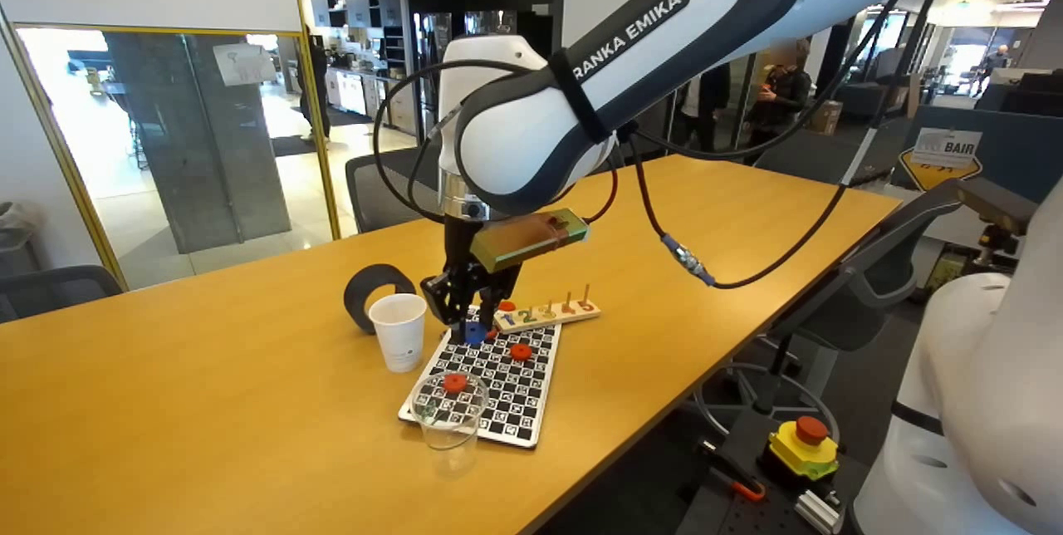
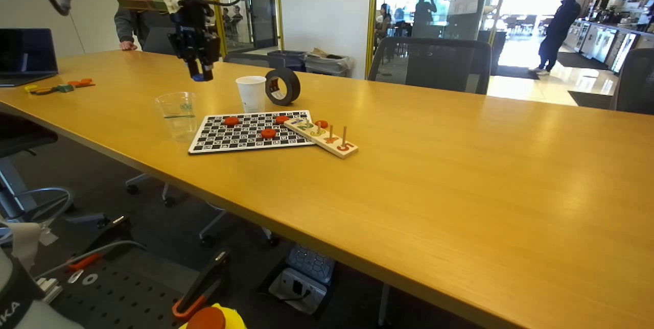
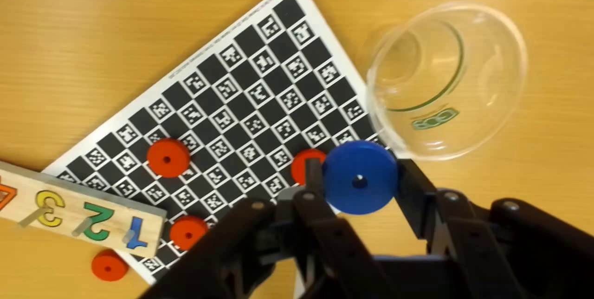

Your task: Put the orange circles into the white cup and the blue circles into the transparent cup.

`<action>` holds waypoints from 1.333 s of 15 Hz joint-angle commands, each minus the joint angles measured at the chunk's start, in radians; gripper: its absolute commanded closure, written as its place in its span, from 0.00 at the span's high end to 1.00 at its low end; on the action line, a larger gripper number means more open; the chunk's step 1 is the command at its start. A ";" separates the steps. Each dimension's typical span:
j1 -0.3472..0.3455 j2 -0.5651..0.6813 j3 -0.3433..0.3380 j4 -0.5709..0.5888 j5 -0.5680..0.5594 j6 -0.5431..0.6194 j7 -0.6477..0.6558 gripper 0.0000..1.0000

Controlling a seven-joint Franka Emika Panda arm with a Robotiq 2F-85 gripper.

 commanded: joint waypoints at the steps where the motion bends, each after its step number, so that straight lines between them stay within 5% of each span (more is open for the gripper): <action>1: 0.038 -0.040 0.042 -0.016 0.072 -0.023 -0.051 0.22; 10: 0.063 0.039 0.065 0.010 0.133 -0.024 -0.132 0.22; 11: 0.060 0.047 0.065 0.012 0.125 -0.025 -0.128 0.58; 12: 0.057 0.055 0.064 0.011 0.112 -0.021 -0.118 0.70; 16: 0.042 0.068 0.058 0.013 0.077 -0.010 -0.087 0.98; 20: 0.014 0.065 0.043 0.015 0.024 0.022 -0.021 1.00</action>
